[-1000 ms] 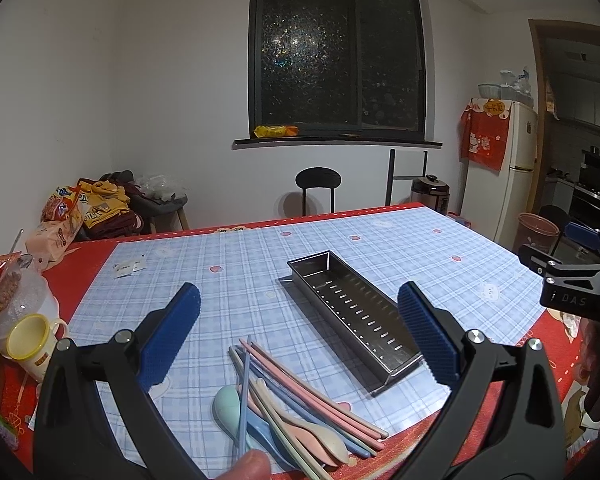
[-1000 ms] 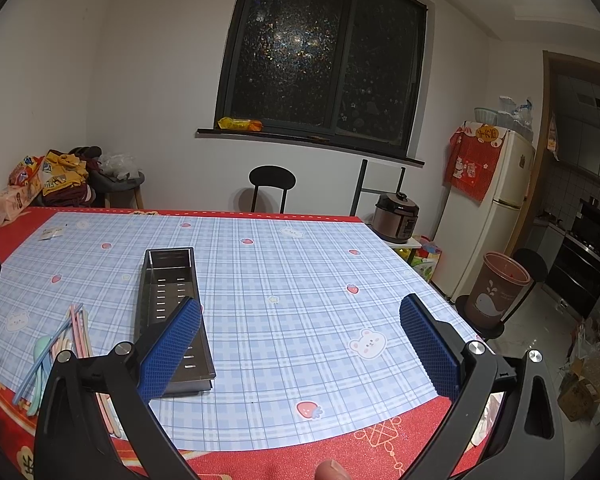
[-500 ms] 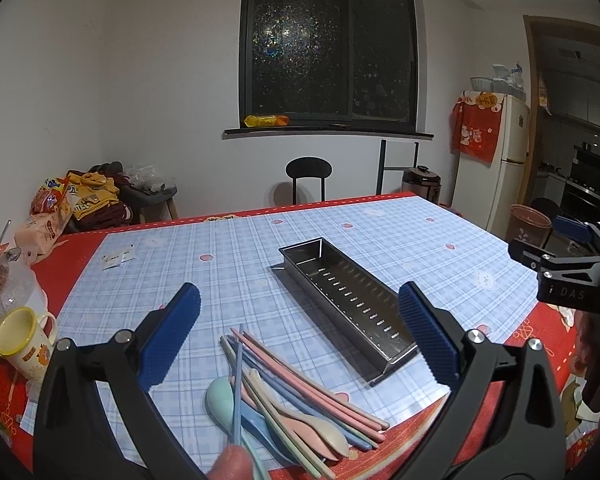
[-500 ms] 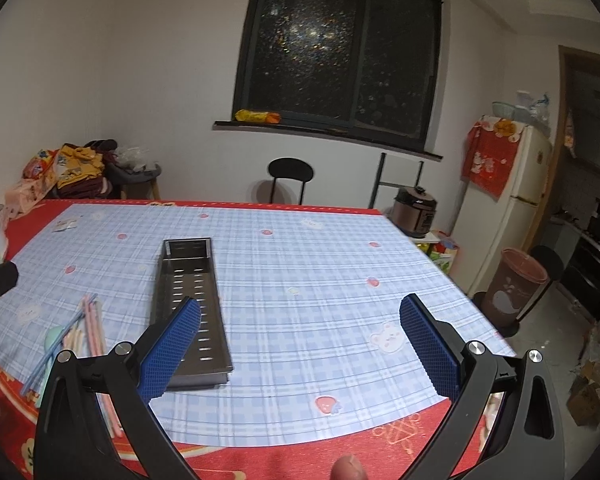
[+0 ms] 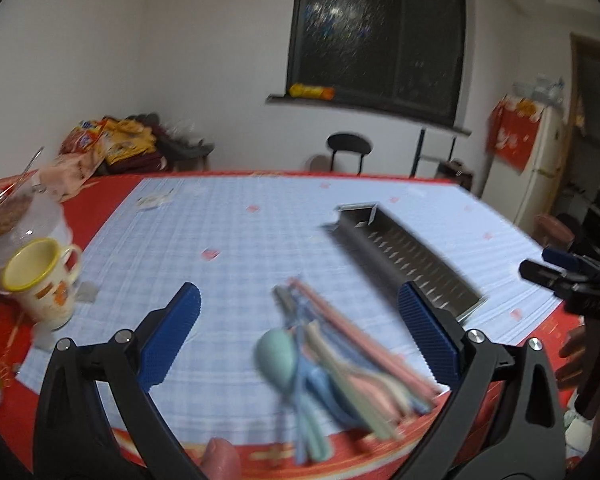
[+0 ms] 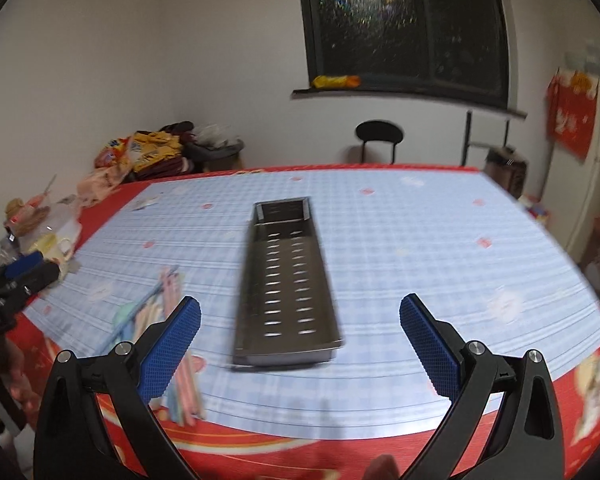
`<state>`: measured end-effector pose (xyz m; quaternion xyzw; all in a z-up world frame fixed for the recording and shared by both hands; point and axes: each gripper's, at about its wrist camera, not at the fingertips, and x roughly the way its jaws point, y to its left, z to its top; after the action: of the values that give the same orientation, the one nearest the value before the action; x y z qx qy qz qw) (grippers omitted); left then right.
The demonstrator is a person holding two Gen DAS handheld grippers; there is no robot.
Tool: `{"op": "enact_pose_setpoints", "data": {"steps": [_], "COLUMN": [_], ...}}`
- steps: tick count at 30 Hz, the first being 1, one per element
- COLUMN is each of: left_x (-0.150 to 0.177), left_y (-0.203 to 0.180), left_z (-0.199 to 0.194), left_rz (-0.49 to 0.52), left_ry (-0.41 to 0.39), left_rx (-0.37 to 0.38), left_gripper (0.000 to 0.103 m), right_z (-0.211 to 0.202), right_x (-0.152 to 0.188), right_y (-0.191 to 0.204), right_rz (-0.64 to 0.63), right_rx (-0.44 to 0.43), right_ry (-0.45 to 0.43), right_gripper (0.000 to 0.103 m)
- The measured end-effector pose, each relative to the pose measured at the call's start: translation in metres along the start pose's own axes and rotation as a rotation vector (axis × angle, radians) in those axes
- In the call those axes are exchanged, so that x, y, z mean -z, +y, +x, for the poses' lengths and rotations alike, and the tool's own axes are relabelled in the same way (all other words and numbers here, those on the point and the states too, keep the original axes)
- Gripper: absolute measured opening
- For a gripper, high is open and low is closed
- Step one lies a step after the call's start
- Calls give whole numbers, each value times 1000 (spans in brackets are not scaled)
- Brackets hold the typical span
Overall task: Organize utensils
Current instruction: 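Lower the right tool onto the pastel chopsticks and close it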
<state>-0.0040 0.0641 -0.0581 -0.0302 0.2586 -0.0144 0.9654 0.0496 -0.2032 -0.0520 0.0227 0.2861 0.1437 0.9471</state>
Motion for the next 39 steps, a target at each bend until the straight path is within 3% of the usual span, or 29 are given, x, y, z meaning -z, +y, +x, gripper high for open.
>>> {"op": "enact_pose_setpoints", "data": {"steps": [4, 9, 18, 27, 34, 39], "left_x": [10, 20, 25, 40, 55, 59], "left_y": [15, 34, 35, 11, 11, 14], "left_z": [2, 3, -28, -65, -65, -56], "left_rz": [3, -30, -22, 28, 3, -8], "left_ry": [2, 34, -20, -68, -66, -59], "left_rx": [-65, -40, -21, 15, 65, 63], "left_gripper": [98, 97, 95, 90, 89, 84], "right_z": [18, 30, 13, -23, -21, -13], "right_x": [9, 14, 14, 32, 49, 51], "right_y": [14, 26, 31, 38, 36, 36], "right_rz": [-43, -77, -49, -41, -58, -69], "right_rx": [-36, -60, -197, -235, -209, -248], "right_ry": [72, 108, 63, 33, 50, 53], "right_gripper": [98, 98, 97, 95, 95, 90]}}
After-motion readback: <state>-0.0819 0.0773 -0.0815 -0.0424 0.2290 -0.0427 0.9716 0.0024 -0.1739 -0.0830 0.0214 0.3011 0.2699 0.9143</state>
